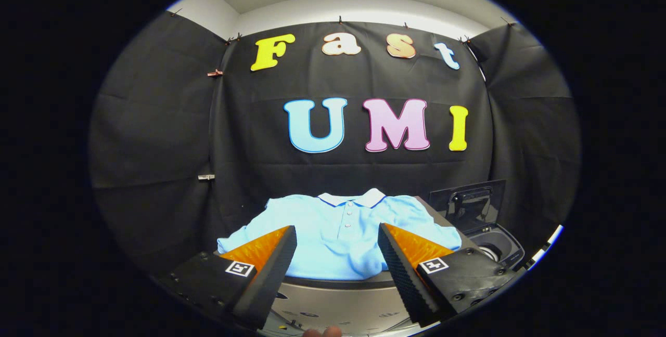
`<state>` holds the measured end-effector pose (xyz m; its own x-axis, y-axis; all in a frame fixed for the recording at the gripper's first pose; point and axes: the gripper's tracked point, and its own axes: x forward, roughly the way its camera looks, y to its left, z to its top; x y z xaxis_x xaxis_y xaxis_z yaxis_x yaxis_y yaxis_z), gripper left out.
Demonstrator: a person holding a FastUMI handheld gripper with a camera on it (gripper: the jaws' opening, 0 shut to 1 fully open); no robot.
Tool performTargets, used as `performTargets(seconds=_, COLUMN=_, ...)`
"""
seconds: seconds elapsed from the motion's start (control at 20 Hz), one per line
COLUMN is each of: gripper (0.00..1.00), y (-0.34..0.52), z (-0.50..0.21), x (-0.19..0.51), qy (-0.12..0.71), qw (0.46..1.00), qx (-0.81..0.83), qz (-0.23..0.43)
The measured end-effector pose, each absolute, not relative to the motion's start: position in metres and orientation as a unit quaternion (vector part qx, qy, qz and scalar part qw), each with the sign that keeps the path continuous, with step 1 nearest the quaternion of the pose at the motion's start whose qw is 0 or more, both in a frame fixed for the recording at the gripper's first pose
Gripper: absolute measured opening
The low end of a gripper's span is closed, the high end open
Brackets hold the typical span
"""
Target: Put the clothes into the washing machine and then close the washing machine lid.
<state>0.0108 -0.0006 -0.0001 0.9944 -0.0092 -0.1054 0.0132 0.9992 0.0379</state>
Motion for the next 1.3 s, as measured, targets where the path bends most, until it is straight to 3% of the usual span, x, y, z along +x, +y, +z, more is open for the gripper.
performTargets(seconds=0.45, gripper=0.99, y=-0.041, z=0.007, x=0.128, qy=0.131, qw=0.990, qx=0.035, qz=-0.036)
performTargets(seconds=0.85, gripper=1.00, y=-0.042, z=-0.033, x=0.207, qy=0.272, qw=0.961, qx=0.041, qz=-0.041)
performTargets(seconds=1.3, gripper=1.00, y=-0.054, z=-0.088, x=0.200, qy=0.454, qw=0.889, qx=0.028, qz=-0.063)
